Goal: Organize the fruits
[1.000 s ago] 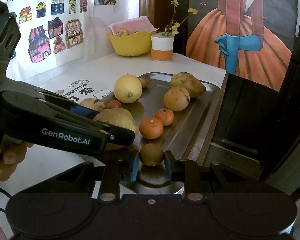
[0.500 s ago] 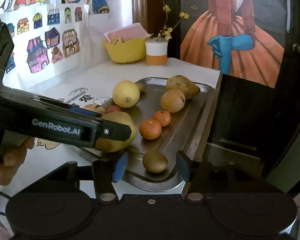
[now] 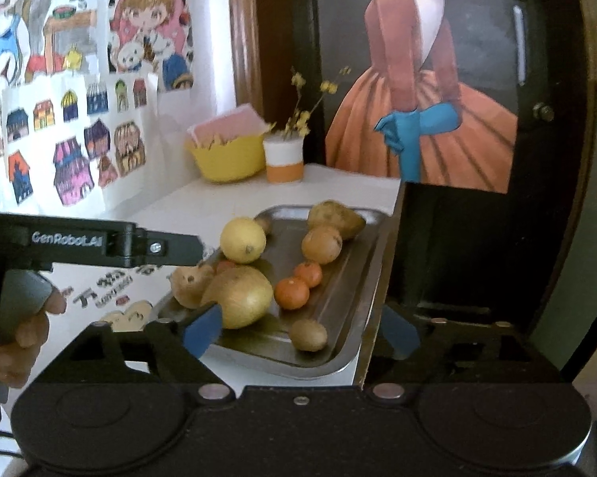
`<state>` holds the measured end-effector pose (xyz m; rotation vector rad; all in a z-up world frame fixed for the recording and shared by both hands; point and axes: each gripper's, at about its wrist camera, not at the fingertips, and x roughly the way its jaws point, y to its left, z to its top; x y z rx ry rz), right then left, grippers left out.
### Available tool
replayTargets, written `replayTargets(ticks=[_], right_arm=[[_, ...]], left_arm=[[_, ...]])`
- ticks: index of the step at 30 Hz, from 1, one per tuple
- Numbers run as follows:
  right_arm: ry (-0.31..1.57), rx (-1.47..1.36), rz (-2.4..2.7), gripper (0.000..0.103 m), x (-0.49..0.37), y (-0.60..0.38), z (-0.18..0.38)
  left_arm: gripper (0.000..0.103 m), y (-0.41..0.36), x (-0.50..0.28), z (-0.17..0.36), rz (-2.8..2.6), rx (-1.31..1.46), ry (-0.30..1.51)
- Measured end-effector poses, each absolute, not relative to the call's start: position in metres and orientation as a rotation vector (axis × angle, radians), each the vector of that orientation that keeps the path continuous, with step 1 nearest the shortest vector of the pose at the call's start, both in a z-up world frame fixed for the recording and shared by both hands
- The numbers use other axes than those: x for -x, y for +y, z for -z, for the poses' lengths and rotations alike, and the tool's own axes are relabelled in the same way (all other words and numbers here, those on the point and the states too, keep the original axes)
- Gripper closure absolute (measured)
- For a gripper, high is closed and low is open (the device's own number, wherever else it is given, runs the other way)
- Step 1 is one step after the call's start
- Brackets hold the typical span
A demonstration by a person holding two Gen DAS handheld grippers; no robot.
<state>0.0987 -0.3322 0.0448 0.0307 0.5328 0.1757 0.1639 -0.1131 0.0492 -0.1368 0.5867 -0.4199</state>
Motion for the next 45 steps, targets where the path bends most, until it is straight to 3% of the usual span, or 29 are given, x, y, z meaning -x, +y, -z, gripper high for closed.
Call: replayTargets(ticks=[7,23,45], right_arm=[[0.46,-0.086,-0.169,0.001,-0.068,-0.323,-0.061],[0.375,-0.082,-0.195,0.001,-0.001,-0.265,-0.068],[0.367,-0.025,-0.136,0.001,0.012,-0.236,-0.018]], left_arm=[[0.001,-0.085,-0.13,-0.062,0.343,0.131,0.523],[0.0,-0.016,-0.05,-0.066,0.195,0.149,0.465],[0.0,0.015,-0.029,-0.013,0.081,0.14,0.495]])
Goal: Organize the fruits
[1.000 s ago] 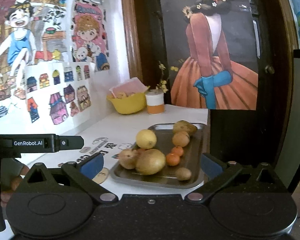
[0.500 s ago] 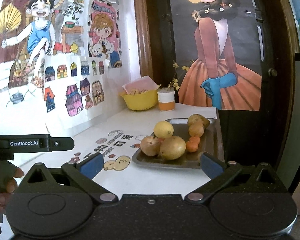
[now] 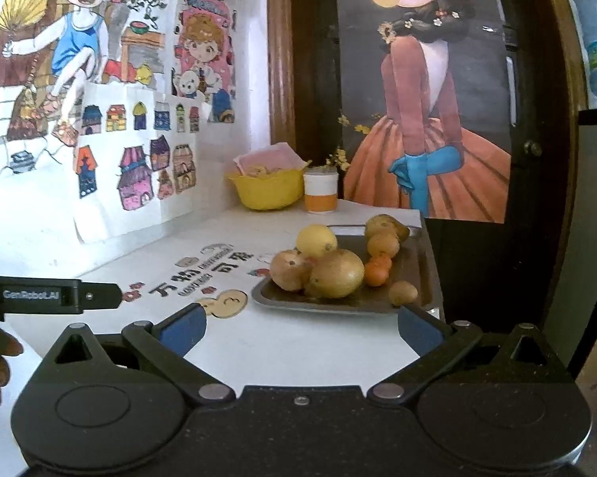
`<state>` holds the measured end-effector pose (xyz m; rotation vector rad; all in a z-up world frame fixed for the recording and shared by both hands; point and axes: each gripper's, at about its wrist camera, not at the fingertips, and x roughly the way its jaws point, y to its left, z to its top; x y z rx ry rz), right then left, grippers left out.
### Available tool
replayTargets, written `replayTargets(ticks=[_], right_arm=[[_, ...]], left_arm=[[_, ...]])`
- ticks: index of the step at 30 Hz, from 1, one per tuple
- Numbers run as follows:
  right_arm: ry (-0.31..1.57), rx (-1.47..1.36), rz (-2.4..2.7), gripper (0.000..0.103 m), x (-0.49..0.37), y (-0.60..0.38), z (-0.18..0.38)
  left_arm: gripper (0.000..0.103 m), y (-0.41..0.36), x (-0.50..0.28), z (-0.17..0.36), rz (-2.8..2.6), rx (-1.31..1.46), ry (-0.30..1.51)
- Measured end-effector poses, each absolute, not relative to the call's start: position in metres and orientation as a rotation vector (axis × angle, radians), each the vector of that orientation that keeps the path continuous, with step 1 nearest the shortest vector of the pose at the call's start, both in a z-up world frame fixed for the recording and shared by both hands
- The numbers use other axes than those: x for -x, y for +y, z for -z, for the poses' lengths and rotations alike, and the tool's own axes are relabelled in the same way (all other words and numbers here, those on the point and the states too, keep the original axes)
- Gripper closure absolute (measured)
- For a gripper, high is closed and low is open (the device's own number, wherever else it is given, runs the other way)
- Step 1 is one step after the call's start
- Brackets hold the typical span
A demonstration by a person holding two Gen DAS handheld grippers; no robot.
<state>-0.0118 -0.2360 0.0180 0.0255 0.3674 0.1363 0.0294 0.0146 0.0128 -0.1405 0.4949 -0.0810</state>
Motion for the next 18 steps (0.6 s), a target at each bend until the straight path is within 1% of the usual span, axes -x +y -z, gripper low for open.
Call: replayTargets(ticks=[6,18], right_arm=[[0.395,-0.04,-0.113,0.001,0.007,-0.239,-0.004],[0.402,-0.057,-0.114,0.001,0.004,-0.242,0.0]], left_arm=[[0.0,0.01,-0.024,-0.001,0.082,0.128,0.483],[0.0,0.006,-0.021,0.003,0.086,0.108,0.489]])
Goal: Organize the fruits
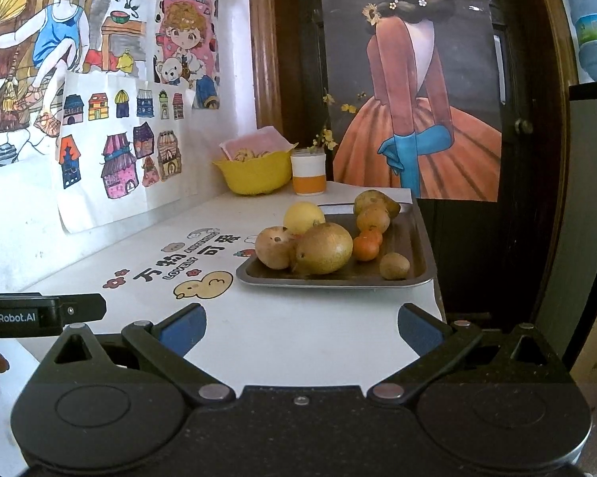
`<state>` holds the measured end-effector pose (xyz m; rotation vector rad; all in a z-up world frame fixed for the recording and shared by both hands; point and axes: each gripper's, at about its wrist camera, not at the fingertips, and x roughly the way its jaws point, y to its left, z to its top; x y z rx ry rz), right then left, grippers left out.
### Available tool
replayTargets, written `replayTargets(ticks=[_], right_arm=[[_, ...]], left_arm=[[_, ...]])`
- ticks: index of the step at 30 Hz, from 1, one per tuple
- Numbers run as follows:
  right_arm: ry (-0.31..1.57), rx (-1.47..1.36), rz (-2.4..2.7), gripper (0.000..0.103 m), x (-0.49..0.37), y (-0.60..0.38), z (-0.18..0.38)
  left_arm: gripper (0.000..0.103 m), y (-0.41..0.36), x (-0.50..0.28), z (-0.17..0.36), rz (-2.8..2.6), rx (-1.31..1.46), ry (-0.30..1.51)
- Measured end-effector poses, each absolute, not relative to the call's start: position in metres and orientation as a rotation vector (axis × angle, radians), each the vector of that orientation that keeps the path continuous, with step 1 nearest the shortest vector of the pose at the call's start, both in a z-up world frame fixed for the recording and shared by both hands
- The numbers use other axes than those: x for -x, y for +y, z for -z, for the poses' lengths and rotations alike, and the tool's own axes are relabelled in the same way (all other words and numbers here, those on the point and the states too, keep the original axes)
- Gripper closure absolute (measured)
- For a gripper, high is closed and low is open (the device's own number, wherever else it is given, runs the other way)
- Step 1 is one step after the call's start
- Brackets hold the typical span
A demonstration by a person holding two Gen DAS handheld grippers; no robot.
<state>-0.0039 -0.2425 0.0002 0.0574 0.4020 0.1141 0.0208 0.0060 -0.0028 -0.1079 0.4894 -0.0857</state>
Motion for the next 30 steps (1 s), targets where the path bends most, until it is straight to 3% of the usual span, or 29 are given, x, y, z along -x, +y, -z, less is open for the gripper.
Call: replayTargets(ticks=[30], right_arm=[[0.416,-0.05,-0.127,0.001,0.0052,-0.2382,0.0013]], left_arm=[[0.0,0.0052,-0.024,-0.0006,0.126,0.112,0.496]])
